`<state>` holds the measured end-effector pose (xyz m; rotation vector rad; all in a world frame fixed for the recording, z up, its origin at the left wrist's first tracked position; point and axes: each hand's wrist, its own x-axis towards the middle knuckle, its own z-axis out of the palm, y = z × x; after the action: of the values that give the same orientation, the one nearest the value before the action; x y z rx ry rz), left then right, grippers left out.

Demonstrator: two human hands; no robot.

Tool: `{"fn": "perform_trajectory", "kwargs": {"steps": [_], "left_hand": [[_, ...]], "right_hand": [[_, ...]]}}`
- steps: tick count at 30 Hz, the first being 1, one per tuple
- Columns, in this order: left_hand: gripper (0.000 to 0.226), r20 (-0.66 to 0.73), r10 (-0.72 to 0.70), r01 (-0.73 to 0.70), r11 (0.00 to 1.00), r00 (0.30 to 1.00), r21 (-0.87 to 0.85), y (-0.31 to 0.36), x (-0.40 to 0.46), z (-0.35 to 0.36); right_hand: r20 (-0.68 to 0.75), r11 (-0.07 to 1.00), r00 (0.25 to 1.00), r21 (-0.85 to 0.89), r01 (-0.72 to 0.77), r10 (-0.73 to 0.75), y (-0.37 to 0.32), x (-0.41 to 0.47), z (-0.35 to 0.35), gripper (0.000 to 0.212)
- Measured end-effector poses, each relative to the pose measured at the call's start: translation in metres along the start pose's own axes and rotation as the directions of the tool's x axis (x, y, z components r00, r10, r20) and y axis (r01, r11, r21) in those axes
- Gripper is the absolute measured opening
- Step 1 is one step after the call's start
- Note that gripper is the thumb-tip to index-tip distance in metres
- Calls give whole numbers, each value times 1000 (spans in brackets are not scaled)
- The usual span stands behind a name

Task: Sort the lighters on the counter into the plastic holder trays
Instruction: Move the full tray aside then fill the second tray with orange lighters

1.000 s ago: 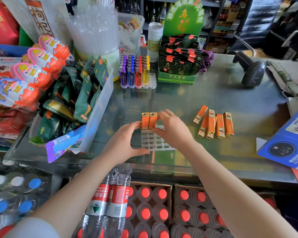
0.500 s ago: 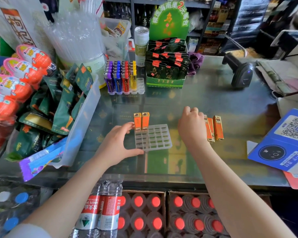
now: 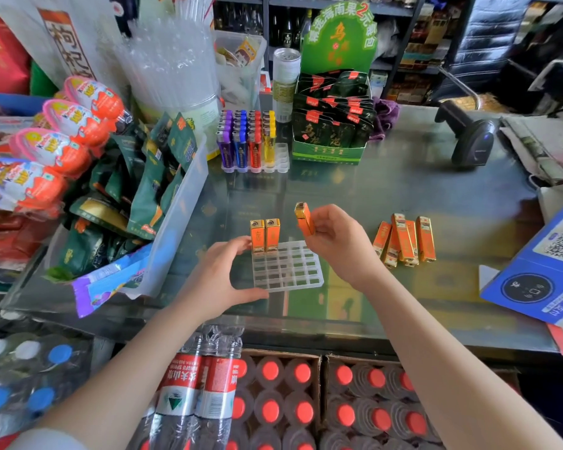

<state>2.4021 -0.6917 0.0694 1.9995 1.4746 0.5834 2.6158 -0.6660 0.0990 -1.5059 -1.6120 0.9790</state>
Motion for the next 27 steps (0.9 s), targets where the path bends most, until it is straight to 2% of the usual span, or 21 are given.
{"fn": "perform_trajectory", "kwargs": {"steps": [3,4,8,10,14,16,19,24,26,27], "left_hand": [[89,-8,6,-6,1000,1000,5,-2,-3,1],[89,-5,11,-11,1000,1000,1,-2,-3,1],[90,9,48,-48,999,999,2,3,-3,-1],[91,21,62,-62,998,998,9,2,-4,-2],[84,18,71,-71,997,997,18,-1,-7,-3],[83,-6,69,-69,997,998,37,-3,-10,0],[82,-55,36,-33,998,998,60,-5,-15,4],[93,-124,28,-13,993,992,117,-10,-15,9],[93,-124,27,-11,992,992,126,-10,-14,9],[92,-130,32,-15,991,991,131,-10,-14,9]], "right_hand": [[30,991,999,129,41,-46,-6,-14,3,29],[34,991,999,128,36,-40,-7,-17,5,30],[-23,997,999,66,38,-36,-11,-25,18,13],[-68,998,997,48,26,-23,-13,-28,27,15],[-105,992,994,121,31,-18,-21,-33,42,12],[-116,992,993,121,26,-11,-24,-35,49,24],[-141,989,988,145,-42,62,-28,-36,59,28],[-114,940,962,270,-210,248,-28,-39,68,6],[-98,944,961,235,-231,259,-30,-41,69,14],[-97,956,963,184,-230,250,-33,-42,69,11]]}}
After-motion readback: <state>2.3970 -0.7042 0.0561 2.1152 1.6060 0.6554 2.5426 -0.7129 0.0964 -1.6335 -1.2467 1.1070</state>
